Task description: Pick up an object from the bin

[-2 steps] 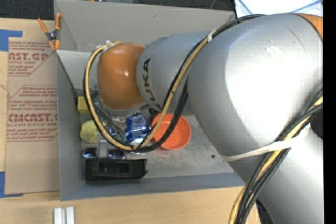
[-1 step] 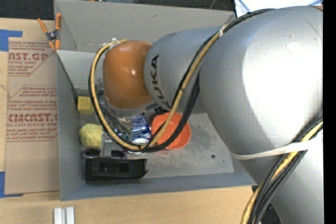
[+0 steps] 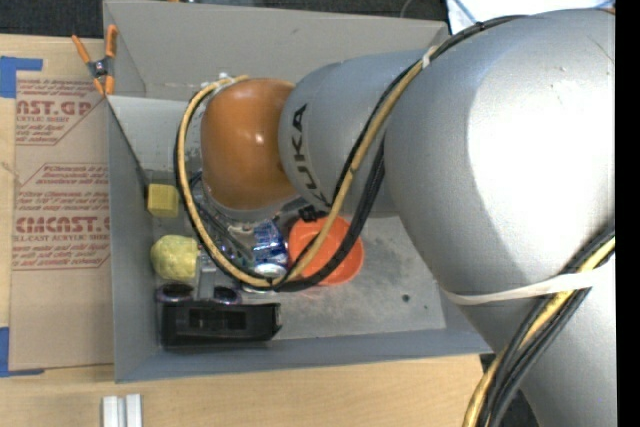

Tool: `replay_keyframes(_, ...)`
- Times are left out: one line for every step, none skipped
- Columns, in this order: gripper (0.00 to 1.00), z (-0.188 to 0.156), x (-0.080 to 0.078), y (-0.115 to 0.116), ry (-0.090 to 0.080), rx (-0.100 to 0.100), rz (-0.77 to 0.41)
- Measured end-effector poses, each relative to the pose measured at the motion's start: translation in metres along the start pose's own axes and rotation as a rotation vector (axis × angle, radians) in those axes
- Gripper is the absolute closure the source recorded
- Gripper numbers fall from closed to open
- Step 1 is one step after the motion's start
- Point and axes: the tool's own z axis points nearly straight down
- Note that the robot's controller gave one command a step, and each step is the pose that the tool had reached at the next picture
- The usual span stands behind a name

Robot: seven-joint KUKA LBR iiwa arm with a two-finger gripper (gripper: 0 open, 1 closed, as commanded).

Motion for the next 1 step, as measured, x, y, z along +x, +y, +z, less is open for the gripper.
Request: replay_keyframes(0.00, 0.0247, 0.0056, 0.0101, -0.010, -0.004, 0.198)
